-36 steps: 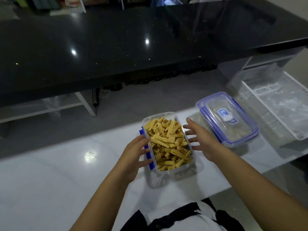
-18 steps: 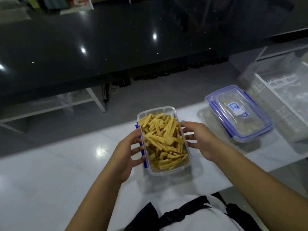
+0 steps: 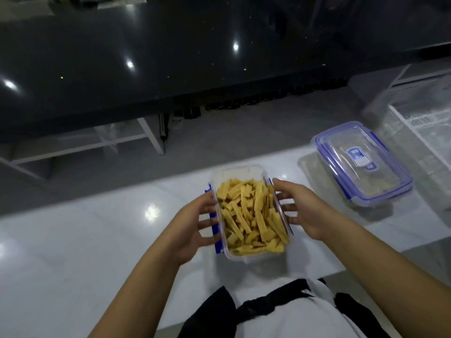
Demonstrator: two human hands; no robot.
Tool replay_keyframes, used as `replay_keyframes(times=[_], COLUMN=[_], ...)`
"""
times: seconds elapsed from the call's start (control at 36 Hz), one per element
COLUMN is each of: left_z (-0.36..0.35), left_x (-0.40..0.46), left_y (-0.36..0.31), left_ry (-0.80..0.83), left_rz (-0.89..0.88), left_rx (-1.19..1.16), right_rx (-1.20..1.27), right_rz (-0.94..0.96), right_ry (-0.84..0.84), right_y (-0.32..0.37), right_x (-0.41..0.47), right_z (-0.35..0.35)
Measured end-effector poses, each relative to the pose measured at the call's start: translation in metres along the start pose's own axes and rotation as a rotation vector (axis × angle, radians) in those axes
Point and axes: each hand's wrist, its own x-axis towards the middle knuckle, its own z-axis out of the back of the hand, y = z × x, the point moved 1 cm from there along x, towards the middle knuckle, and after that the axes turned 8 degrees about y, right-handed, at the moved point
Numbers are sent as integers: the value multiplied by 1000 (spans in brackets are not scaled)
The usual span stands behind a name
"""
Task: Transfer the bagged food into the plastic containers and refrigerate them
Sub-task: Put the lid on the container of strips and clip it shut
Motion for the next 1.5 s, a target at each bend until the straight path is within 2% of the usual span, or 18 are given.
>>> replay_keyframes(times=[0.14,0.31,0.47,0.53,0.61,0.69,0.75,0.81,0.86,0.92,1.0,1.08,1.25,1.42,1.5], left_z=[1,1,-5,-6,-9,-9,-9,-10,-12,-15,-20,-19,-7,-9,-12], left_x=[12,14,23,24,25,27,28,27,27,26,27,27,22,21,24], left_y=[-12,-10,-7,4,21,31,35,37,37,37,38,40,50,59,63], left_ry=[28,37,40,36,3,-37,-39,-39,-36,-17,18,-5,-240,-139,-117], left_rz=[-17,15,-31,-33,-86,-128,-132,-141,-159,-173,-183,-190,-216,-127,-106], left_rx=[73,52,251,259,218,192,143,118,114,112,104,145,254,78,24], right_rx=[-28,-20,-22,26,89,-149,-455,-848,-1082,-1156,-1194,-1245,-1261,-1120,-1015], right_rz=[37,-14,93,119,179,360,477,402,147,-90,-234,-244,-225,-110,10], right_ry=[-11,-26,-54,-64,-166,-355,-530,-683,-730,-695,-643,-648,-687,-796,-776], right_y=[12,5,-4,-13,-28,-36,-32,-21,-9,-2,4,7,4,-1,-6], right_x=[10,10,9,3,-8,-22,-28,-25,-18,-8,4,10,13,2,-16], right_z=[-2,2,5,12,23,41,64,95,125,150,171,175,174,165,144])
